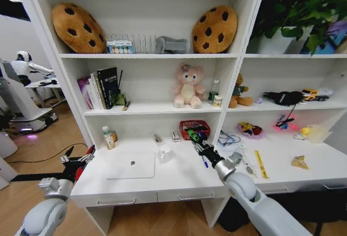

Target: Organize the objects on the table.

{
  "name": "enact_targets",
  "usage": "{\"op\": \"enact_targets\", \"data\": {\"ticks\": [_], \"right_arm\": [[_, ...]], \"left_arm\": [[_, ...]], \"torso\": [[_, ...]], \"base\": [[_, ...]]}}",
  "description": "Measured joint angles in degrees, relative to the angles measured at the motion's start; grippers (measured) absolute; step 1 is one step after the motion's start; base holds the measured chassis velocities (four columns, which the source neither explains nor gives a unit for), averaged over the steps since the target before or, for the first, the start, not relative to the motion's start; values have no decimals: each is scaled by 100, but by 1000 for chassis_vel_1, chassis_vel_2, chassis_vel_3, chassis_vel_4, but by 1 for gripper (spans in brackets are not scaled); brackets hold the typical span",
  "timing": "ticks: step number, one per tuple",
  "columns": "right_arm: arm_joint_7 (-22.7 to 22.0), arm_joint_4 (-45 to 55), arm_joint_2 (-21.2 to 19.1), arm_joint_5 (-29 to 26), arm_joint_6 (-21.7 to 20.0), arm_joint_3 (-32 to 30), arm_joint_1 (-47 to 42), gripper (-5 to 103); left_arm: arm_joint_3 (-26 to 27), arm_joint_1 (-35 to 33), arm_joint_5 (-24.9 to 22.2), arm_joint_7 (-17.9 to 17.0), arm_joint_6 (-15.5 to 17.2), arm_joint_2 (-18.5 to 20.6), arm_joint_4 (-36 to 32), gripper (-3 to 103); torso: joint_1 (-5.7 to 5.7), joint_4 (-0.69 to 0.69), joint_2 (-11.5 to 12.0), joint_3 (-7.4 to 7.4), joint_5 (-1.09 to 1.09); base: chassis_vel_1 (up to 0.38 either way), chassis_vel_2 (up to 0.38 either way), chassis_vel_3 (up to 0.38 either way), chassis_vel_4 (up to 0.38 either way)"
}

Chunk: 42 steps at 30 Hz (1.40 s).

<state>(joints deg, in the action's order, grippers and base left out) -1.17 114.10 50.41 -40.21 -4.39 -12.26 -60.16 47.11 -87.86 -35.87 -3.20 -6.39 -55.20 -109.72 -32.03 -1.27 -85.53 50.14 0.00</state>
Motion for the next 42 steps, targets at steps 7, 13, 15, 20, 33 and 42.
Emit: {"op": "enact_targets", "data": {"ticks": [7,13,15,20,33,42], "right_arm": [[-112,-143,96,-532,-315,512,871,36],[-128,-724,246,-985,-462,1083,2101,36],[-131,-902,321,-1087,-495,1248,2395,36],[-185,-1546,598,-1298,-607,1829,3219,36],[-349,-3441,2006,-1379,-866,2876,5117,36],[-395,-4481,2536,-1274,-1006,3124,5558,36]], "left_arm": [[0,0,0,0,0,0,0,100],[0,0,0,1,0,0,0,100],[1,0,0,0,0,0,0,100],[2,0,0,-3,0,0,0,100],[1,1,0,-4,0,0,0,100],[0,0,0,-1,1,0,0,100]], "torso": [[0,0,0,0,0],[0,-1,0,1,0],[0,0,0,1,0],[-1,0,0,1,-1],[-1,1,1,1,-2],[-1,0,0,1,-1]], "base": [[0,0,0,0],[0,0,0,0],[0,0,0,0],[0,0,0,0],[0,0,0,0],[0,0,0,0]]}}
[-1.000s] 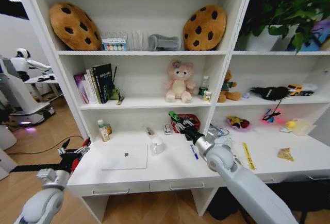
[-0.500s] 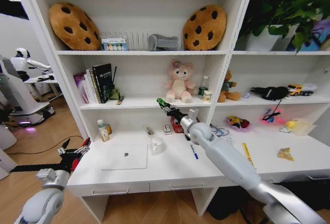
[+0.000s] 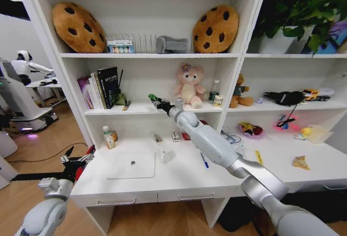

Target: Organize the objects on the table.

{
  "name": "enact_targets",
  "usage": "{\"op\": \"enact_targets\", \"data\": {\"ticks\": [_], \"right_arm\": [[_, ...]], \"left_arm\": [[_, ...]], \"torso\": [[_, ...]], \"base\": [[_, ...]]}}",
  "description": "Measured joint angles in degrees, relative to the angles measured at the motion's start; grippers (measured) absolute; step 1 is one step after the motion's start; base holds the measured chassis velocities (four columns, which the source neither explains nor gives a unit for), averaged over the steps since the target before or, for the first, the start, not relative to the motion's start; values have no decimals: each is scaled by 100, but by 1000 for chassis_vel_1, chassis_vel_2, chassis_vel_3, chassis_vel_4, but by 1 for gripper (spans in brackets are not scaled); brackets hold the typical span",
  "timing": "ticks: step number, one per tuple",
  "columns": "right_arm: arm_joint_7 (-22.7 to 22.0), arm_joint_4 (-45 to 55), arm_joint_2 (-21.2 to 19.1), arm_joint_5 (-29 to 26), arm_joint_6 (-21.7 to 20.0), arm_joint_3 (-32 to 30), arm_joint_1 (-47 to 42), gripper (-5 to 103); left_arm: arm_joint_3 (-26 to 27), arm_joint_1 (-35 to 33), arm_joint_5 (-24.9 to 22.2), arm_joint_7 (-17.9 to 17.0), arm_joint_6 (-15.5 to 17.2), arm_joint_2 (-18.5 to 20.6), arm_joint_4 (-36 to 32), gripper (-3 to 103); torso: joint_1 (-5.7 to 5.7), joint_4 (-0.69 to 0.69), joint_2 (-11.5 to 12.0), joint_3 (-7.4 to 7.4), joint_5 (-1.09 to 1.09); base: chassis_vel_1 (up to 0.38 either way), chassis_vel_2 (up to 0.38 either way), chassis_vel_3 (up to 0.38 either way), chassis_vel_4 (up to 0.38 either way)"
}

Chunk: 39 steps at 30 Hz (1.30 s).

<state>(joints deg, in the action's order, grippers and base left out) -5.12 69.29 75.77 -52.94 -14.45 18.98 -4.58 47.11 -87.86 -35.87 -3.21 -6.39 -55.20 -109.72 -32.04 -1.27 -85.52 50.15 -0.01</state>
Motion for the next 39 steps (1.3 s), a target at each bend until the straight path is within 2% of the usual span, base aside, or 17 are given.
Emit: {"op": "enact_targets", "data": {"ticks": [13,23,24,26,28,29,32,33,35,36,38,39], "right_arm": [[200,-1314,336,438,27,39,302,36],[116,-1375,342,500,-58,72,324,33],[100,-1370,339,500,-76,66,323,42],[94,-1365,337,499,-85,62,323,42],[70,-1348,336,498,-98,55,317,53],[70,-1348,336,498,-98,55,317,53],[35,-1293,332,484,-115,29,314,69],[35,-1293,332,484,-115,29,314,69],[-8,-1196,303,442,-127,3,315,80],[-8,-1196,303,442,-127,3,315,80],[-68,-997,231,363,-151,-24,296,90],[-68,-997,231,363,-151,-24,296,90]], "left_arm": [[0,0,0,2,0,0,0,100],[0,0,0,2,0,0,0,100],[0,0,0,2,0,0,0,100],[0,0,0,2,0,0,0,100],[0,0,0,1,0,0,0,100],[0,0,0,1,0,0,0,100],[0,0,0,2,0,0,0,100],[0,0,0,2,0,0,0,100],[0,0,0,1,0,0,0,100],[0,0,0,1,0,0,0,100],[0,0,0,1,0,0,0,100],[0,0,0,1,0,0,0,100]], "torso": [[0,-1,0,0,1],[1,-1,0,0,1],[1,-1,0,-1,1],[1,-1,0,-1,1],[0,-1,0,-1,1],[0,-1,0,-1,1],[1,-1,0,0,1],[1,-1,0,0,1],[1,-1,0,0,1],[1,-1,0,0,1],[0,0,0,-1,1],[0,0,0,-1,1]], "base": [[0,0,0,0],[0,0,0,0],[0,0,0,0],[0,0,0,0],[0,0,0,0],[0,0,0,0],[0,0,0,0],[0,0,0,0],[0,0,0,0],[0,0,0,0],[0,0,0,0],[0,0,0,0]]}}
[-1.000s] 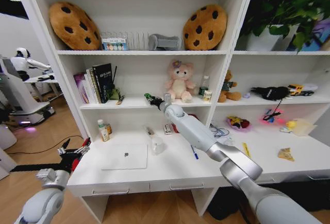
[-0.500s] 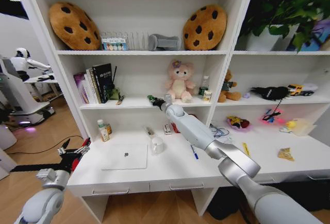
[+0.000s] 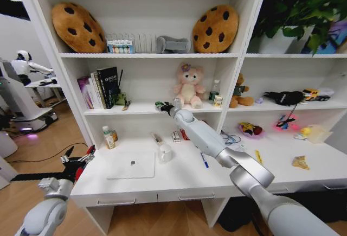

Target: Organize the objects on the table.

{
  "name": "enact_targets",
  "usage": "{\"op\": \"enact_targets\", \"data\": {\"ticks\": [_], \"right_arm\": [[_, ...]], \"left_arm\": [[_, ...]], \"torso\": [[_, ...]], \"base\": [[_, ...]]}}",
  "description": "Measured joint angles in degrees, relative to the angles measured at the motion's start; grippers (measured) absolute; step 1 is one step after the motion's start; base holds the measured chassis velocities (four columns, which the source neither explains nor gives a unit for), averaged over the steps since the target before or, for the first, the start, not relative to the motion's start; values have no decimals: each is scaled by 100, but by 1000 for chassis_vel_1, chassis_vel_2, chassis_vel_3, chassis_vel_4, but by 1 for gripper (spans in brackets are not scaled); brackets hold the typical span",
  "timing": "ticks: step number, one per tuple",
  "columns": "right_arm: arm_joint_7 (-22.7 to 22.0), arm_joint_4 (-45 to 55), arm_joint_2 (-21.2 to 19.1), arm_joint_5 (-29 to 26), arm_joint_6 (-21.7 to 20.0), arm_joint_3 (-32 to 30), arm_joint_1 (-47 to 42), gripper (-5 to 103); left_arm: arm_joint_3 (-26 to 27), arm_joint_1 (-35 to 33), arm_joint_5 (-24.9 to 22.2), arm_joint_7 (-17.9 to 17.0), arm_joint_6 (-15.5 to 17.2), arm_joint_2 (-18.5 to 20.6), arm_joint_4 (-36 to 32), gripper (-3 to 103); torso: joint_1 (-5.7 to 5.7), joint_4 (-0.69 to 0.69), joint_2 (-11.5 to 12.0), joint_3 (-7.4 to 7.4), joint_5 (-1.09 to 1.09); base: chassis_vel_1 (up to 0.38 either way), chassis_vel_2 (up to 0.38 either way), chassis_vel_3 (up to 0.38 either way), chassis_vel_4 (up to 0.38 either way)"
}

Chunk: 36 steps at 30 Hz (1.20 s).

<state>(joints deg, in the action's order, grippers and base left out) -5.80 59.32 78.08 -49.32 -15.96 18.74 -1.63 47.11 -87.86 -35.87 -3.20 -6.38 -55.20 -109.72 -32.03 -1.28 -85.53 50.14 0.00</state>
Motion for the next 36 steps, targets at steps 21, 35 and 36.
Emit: {"op": "enact_targets", "data": {"ticks": [21,35,36], "right_arm": [[-742,4659,-2703,-776,-437,-1532,-1850,100],[-588,6705,-3411,-544,-201,-4186,-5159,100],[-580,6786,-3377,-466,-168,-4370,-5457,100]], "left_arm": [[-1,0,0,-1,1,0,0,100],[0,0,-1,-1,0,0,0,100],[-1,0,-1,-1,0,0,0,100]], "torso": [[1,0,-1,-1,1],[1,-1,-1,-1,2],[1,-2,-1,-1,1]], "base": [[0,0,0,0],[0,0,0,0],[0,0,0,0]]}}
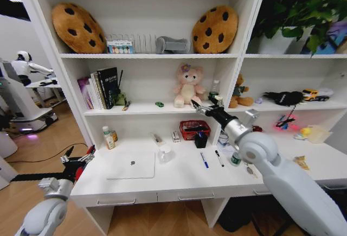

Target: Organize the objects on the table.

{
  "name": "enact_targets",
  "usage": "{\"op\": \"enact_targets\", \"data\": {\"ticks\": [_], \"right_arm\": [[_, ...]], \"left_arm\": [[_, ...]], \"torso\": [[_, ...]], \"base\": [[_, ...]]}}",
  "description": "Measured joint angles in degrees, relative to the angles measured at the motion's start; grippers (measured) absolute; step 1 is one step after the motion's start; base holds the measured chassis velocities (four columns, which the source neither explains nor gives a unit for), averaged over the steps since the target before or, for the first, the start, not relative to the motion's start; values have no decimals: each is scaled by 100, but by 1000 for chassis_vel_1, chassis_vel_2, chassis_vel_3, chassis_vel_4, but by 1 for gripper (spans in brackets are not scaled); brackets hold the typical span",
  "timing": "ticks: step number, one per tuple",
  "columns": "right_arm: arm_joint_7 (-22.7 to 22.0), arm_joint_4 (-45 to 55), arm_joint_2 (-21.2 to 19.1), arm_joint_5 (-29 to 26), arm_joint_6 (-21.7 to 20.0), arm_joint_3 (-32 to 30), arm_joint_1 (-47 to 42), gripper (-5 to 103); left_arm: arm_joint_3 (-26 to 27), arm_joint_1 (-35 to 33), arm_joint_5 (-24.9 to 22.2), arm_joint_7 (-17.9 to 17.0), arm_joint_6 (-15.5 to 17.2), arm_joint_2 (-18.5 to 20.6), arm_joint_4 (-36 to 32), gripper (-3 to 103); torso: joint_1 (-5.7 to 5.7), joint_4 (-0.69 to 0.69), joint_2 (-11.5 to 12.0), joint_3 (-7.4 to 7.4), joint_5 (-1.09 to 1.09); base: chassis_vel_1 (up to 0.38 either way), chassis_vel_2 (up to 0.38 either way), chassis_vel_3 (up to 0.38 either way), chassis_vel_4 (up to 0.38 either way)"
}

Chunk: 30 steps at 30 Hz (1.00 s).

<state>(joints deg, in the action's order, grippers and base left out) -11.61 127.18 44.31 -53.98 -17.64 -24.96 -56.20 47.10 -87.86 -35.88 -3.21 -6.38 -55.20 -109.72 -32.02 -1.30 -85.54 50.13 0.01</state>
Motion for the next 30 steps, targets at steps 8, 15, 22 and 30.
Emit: {"op": "enact_targets", "data": {"ticks": [8,15,22,30], "right_arm": [[5,131,413,670,268,-647,-1510,100],[-323,-385,692,1164,255,-549,-2052,100],[-675,-713,789,1129,-132,-312,-1891,100],[-931,-1463,903,971,-596,12,-1540,100]], "left_arm": [[0,0,0,0,0,0,0,100],[0,0,0,1,0,0,0,100],[0,0,0,1,0,0,0,100],[0,0,0,1,-1,0,0,100]], "torso": [[0,4,0,1,-1],[0,1,0,1,-1],[-1,3,1,1,-1],[-1,2,1,1,1]], "base": [[0,0,0,0],[0,0,0,0],[0,0,0,0],[0,0,0,0]]}}
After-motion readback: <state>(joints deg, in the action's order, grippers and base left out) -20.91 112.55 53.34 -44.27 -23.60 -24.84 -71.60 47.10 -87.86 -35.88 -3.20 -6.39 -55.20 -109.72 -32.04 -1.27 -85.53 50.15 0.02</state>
